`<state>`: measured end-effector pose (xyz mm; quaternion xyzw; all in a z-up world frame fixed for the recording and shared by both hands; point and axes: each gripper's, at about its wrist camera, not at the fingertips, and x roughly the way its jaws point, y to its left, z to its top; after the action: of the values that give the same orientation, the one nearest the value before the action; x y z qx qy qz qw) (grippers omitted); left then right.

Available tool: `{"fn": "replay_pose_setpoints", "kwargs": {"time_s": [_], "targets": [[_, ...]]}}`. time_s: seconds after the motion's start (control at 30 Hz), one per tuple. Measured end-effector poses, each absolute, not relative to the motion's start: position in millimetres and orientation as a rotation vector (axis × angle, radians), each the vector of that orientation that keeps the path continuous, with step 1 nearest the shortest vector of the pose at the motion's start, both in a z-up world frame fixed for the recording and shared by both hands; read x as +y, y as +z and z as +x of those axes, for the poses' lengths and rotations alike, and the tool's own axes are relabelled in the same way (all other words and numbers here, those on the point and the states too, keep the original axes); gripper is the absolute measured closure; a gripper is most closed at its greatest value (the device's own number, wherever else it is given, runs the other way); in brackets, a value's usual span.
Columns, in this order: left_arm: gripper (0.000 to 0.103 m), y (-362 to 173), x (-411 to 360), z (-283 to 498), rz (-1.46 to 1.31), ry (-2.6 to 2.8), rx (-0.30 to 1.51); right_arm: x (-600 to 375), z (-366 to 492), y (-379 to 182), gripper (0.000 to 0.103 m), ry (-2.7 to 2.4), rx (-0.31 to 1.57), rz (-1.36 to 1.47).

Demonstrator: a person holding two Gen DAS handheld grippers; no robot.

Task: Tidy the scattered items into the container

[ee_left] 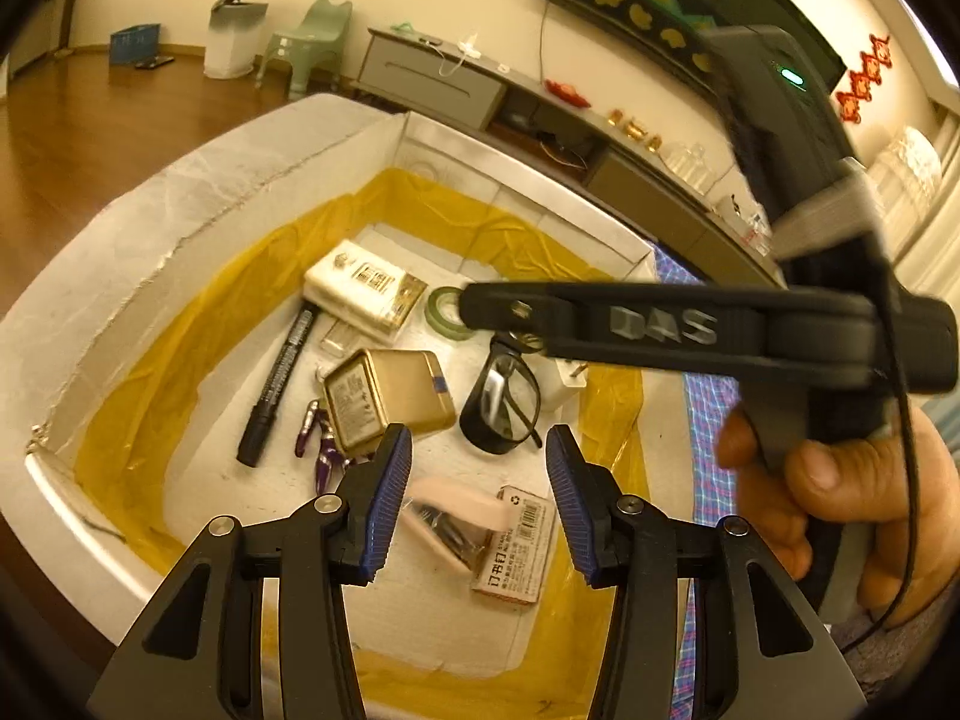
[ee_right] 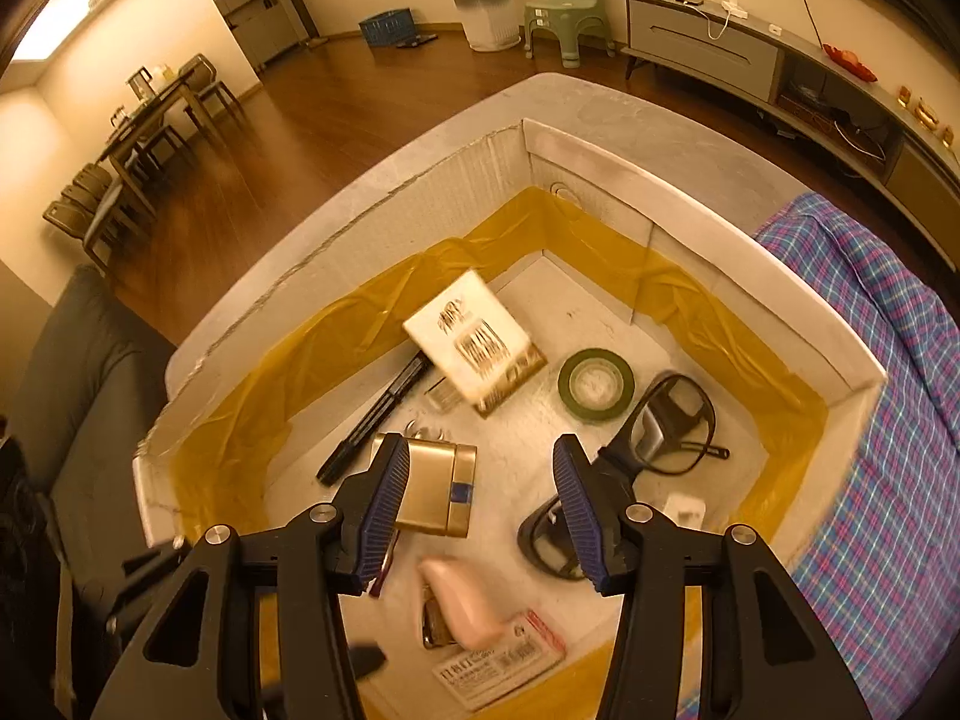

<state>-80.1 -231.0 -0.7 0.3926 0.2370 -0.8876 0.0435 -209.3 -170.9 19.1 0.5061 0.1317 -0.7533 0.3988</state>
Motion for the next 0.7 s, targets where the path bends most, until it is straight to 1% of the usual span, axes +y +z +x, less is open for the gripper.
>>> {"fn": "replay_pose_setpoints", "kwargs": {"time_s": [0.2,0.47,0.57,0.7], "targets": [[0.054,13.6,-220.7,-62.8,1.142,-2.725,0.597,-143.5,-183.2,31.2,0.040,-1.891,0.323,1.228],[0.053,25.4,-201.8,-42.7,1.164,-2.709,0.474,-109.0,-144.7,44.0,0.037,-1.875,0.314,1.157],[0.053,24.4,-195.7,-37.2,1.197,-2.693,0.442,-95.6,-126.5,50.8,0.034,-1.882,0.341,1.111],[0.053,24.4,-186.6,-30.7,1.215,-2.674,0.413,-80.2,-104.4,58.7,0.033,-1.892,0.411,1.054]]}}
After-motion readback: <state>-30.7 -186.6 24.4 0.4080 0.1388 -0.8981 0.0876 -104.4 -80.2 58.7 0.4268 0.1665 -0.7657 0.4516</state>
